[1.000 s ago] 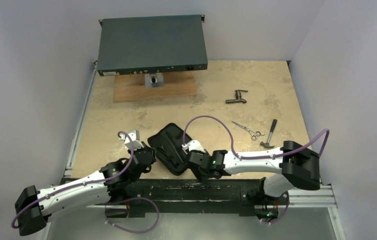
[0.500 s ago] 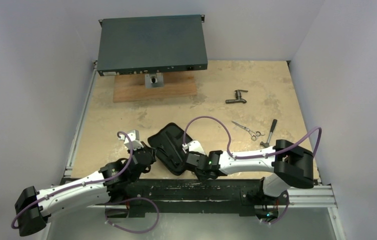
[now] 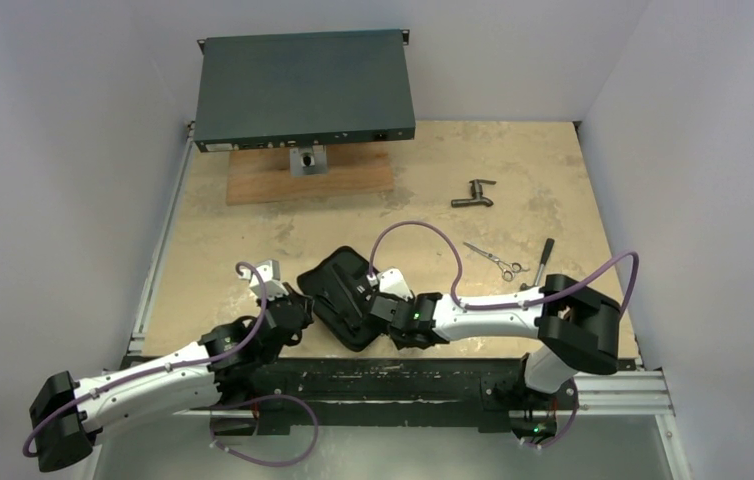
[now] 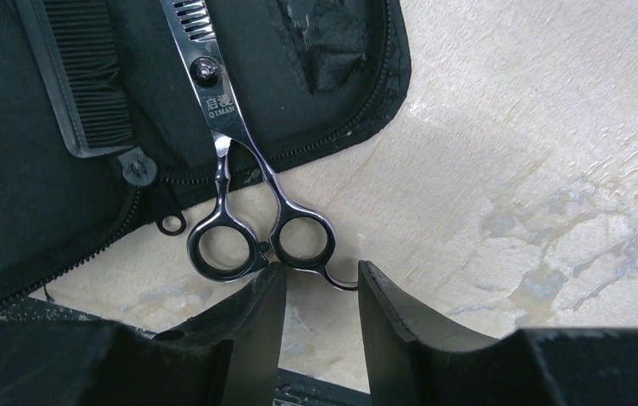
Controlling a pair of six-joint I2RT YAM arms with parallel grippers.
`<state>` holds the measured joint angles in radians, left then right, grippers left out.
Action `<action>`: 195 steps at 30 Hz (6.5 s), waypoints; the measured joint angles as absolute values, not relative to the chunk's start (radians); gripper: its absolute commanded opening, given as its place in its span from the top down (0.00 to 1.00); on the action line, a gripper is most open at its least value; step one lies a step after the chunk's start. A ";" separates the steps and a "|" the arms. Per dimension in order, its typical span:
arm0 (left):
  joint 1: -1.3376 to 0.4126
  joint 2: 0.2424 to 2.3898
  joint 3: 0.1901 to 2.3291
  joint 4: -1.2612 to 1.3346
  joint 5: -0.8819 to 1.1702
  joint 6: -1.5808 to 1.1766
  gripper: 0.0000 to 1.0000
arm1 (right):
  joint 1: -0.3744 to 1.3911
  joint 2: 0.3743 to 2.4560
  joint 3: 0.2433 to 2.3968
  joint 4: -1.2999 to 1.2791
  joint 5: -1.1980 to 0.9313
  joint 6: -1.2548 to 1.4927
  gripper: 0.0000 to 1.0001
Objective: Sort the hair-cutting tools
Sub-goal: Place the scissors in the hairdressing tool bag.
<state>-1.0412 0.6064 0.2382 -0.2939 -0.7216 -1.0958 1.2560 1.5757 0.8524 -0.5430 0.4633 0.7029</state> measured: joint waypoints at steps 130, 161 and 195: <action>-1.034 0.727 0.198 -0.094 -0.650 -0.971 1.00 | 1.078 1.768 1.063 -0.378 0.269 0.480 1.00; -1.036 0.743 0.307 -0.190 -0.604 -0.844 1.00 | 0.988 1.483 0.937 -0.380 0.286 0.483 0.51; -0.896 1.239 0.501 -0.075 -0.531 -0.713 0.89 | 0.751 1.678 0.867 -0.025 0.167 0.499 0.75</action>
<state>-0.8963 1.2388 0.5014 -0.0746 -0.5312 -0.7128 0.7509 1.6779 0.8673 -0.0250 0.1665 0.4992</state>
